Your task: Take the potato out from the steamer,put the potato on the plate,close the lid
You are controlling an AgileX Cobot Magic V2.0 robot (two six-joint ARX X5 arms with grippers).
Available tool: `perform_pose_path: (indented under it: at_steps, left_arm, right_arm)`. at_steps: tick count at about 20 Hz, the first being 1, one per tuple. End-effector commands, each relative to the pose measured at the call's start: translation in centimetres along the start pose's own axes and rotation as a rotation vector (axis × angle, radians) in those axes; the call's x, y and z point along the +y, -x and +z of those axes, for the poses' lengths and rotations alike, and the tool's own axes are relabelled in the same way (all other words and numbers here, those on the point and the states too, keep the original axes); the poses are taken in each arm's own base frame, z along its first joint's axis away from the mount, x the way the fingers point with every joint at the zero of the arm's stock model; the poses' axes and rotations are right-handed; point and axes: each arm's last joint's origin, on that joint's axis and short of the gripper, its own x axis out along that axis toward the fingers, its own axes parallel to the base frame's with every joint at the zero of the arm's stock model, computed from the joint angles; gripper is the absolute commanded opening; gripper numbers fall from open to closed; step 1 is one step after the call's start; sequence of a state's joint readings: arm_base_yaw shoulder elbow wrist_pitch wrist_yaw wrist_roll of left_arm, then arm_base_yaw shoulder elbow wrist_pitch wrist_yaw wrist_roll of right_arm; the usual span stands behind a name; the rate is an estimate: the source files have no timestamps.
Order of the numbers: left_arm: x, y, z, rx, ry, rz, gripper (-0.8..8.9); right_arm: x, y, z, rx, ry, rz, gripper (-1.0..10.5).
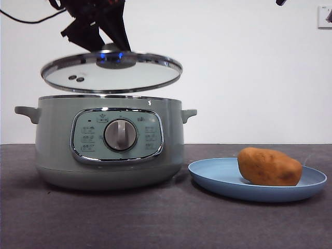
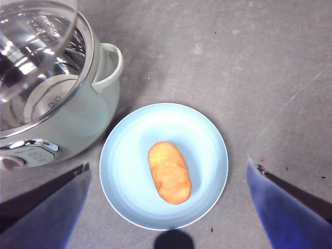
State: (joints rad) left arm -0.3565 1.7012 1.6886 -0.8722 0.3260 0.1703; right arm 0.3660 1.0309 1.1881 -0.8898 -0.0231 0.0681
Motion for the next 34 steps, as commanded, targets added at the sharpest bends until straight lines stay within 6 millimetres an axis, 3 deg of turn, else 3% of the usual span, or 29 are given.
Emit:
perform_pose_path:
  at_steps: [1,7,9,16,17,19,20,25,30,34]
  left_arm:
    - [-0.1,-0.3,-0.3,-0.024,-0.001,-0.003,-0.08]
    - [0.2,-3.8,-3.5,0.067,0.015,0.027,-0.08]
    - [0.0,-4.6,-4.3,0.104,0.002,0.113,-0.08]
    - [-1.9,-5.3,-4.6,0.152,-0.008,0.114,0.02]
    - [-2.0,-5.3,-4.6,0.151,0.019,0.115,0.62]
    - [-1.9,-5.3,-4.6,0.151,0.052,0.122,3.4]
    - [-1.9,-5.3,-4.6,0.151,0.054,0.123,4.33]
    - [-1.9,-5.3,-4.6,0.152,0.059,0.135,4.44]
    - [-1.8,-4.1,-3.5,0.149,0.063,0.229,4.44]
    - [-2.7,0.2,0.1,0.071,0.051,0.236,4.44]
  right_arm:
    - [0.0,-0.1,-0.1,0.002,-0.014,-0.003,5.0]
    - [0.0,-0.1,-0.1,0.001,-0.014,-0.003,5.0]
    - [0.0,-0.1,-0.1,0.001,-0.014,-0.003,5.0]
    - [0.0,-0.1,-0.1,0.001,-0.014,-0.003,5.0]
    - [0.0,-0.1,-0.1,0.001,-0.014,-0.003,5.0]
    - [0.0,-0.1,-0.1,0.001,-0.014,-0.002,5.0]
    - [0.0,-0.1,-0.1,0.001,-0.014,-0.002,5.0]
    - [0.0,-0.1,-0.1,0.002,-0.014,0.002,5.0]
    - [0.0,-0.1,-0.1,0.004,-0.013,0.003,5.0]
    - [0.0,-0.1,-0.1,0.004,-0.009,0.003,5.0]
